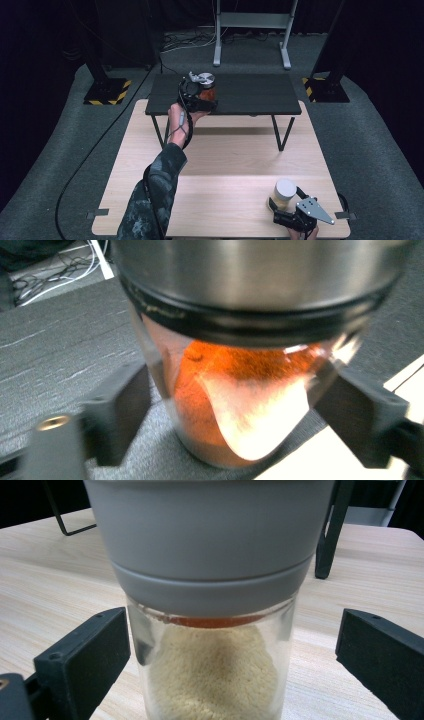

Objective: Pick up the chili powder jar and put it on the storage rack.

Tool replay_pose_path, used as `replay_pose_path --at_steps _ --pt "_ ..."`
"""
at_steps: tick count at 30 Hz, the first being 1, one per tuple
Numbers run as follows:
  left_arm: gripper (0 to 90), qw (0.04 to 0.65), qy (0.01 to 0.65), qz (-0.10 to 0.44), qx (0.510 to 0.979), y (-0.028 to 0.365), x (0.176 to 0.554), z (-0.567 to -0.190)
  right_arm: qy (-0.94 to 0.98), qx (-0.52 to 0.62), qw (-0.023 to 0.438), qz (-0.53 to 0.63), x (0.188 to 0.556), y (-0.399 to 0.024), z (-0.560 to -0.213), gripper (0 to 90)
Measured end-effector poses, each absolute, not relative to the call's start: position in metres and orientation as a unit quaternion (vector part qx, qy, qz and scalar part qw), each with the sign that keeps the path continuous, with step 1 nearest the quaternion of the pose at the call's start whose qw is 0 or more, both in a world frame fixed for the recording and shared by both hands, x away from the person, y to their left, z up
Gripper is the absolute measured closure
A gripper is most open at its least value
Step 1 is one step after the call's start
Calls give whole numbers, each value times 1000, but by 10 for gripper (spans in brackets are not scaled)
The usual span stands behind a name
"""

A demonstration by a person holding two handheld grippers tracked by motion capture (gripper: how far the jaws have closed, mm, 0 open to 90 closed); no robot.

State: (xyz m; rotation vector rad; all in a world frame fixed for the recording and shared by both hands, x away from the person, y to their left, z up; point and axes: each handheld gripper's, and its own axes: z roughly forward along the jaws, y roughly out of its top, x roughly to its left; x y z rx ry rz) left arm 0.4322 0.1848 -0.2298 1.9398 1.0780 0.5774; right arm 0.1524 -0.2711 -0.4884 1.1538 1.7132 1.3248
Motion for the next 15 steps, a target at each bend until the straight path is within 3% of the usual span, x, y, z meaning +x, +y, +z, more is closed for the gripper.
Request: replay_pose_path --at_steps 2,5,15 --pt "43 408 428 230 773 185 429 -228 657 443 337 509 152 -271 -489 0" --pt "2 403 425 241 774 186 420 -227 656 444 337 509 152 -271 -489 0" --pt "1 358 416 247 799 193 386 -230 656 444 338 508 152 -271 -489 0"
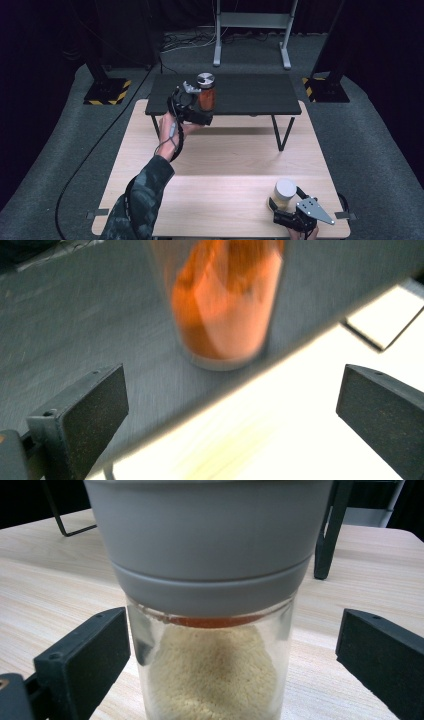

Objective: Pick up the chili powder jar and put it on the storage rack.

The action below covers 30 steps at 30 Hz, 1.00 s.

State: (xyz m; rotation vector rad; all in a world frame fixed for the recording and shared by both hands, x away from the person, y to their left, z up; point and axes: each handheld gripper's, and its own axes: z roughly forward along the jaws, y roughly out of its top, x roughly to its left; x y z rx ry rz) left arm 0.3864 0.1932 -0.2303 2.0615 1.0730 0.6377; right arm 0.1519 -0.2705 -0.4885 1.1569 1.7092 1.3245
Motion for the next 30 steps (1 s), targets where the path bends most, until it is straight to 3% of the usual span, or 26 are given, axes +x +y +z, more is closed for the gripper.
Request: replay_pose_path --at_steps 8,12,17,30 --pt "1 334 397 245 819 212 341 -266 656 443 339 508 152 -271 -489 0" --pt "1 304 388 271 827 214 311 -301 658 442 338 508 152 -271 -489 0" --pt "1 317 406 248 821 227 286 -346 657 443 337 509 152 -271 -488 0" --pt "1 297 457 220 809 234 270 -416 659 444 338 505 153 -270 -488 0"
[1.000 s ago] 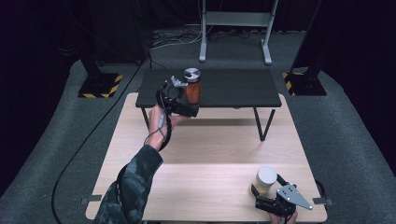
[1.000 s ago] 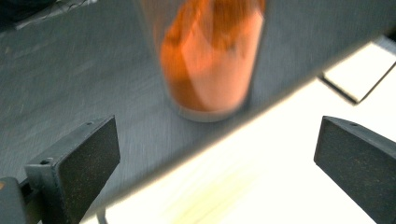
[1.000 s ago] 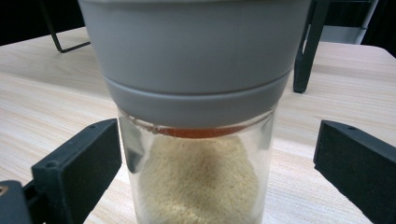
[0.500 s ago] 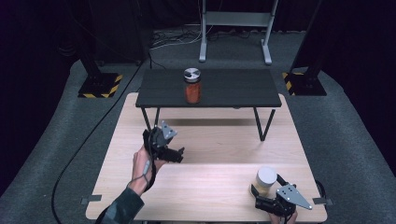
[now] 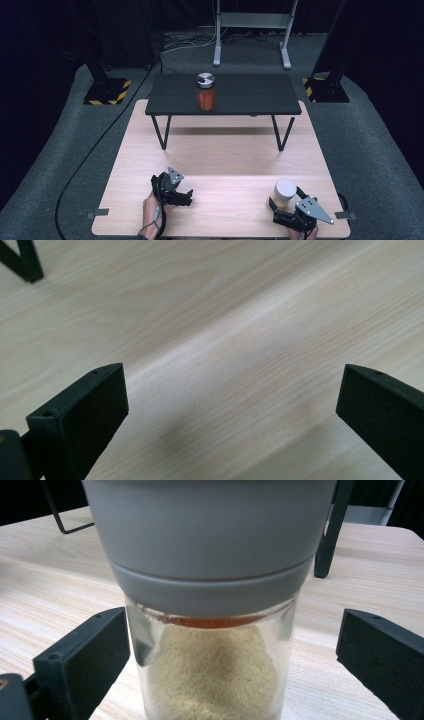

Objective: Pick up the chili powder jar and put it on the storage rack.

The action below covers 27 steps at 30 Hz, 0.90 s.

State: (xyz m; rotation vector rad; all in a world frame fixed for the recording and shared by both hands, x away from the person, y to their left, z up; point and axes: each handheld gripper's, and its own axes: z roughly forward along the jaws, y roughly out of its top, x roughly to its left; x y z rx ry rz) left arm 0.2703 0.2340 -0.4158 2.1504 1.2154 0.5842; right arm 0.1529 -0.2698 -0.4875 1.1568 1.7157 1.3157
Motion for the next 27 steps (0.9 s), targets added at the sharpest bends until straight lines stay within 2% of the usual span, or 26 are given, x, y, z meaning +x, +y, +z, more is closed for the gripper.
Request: replay_pose_path --at_steps 11,27 --pt "1 335 483 201 784 252 265 -437 659 445 335 505 154 -270 -487 0" --pt "3 337 473 199 789 256 267 -437 662 443 337 502 153 -269 -486 0"
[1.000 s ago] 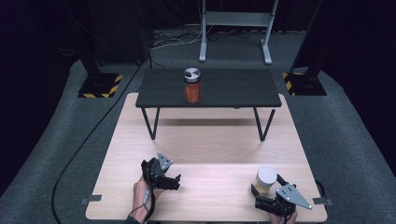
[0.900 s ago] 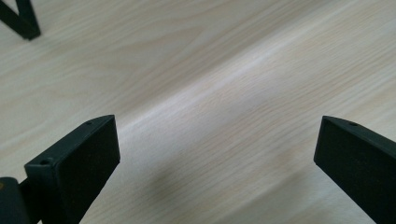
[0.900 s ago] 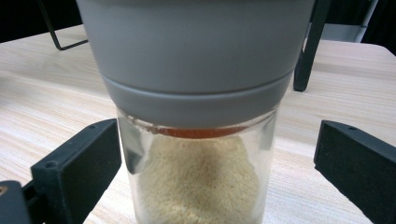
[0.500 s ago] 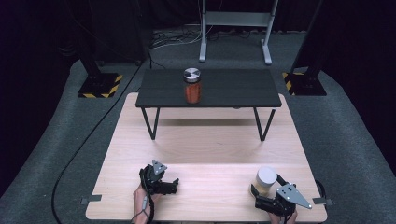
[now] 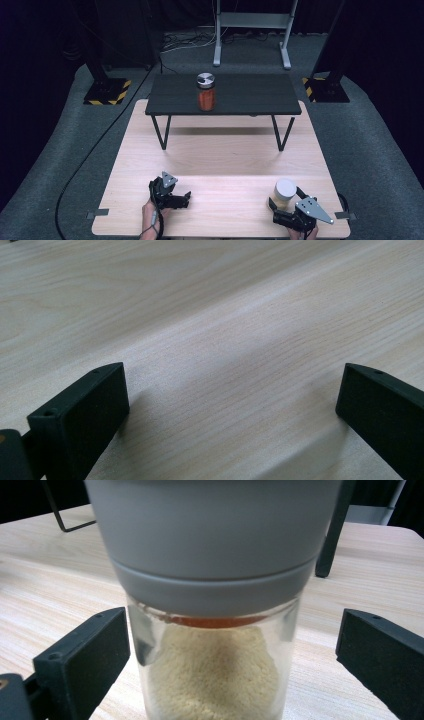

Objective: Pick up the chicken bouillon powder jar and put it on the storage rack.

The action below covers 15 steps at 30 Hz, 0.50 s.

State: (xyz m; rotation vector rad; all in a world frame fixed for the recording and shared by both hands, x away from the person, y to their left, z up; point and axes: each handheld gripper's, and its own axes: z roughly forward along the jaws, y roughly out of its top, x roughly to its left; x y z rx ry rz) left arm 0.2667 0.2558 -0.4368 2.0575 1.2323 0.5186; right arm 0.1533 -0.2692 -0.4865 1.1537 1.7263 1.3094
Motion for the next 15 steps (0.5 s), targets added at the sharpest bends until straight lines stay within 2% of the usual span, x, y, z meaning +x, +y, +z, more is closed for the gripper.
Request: replay_pose_path --at_steps 15 --pt "4 335 470 211 789 252 262 -438 658 445 341 503 152 -268 -488 0"
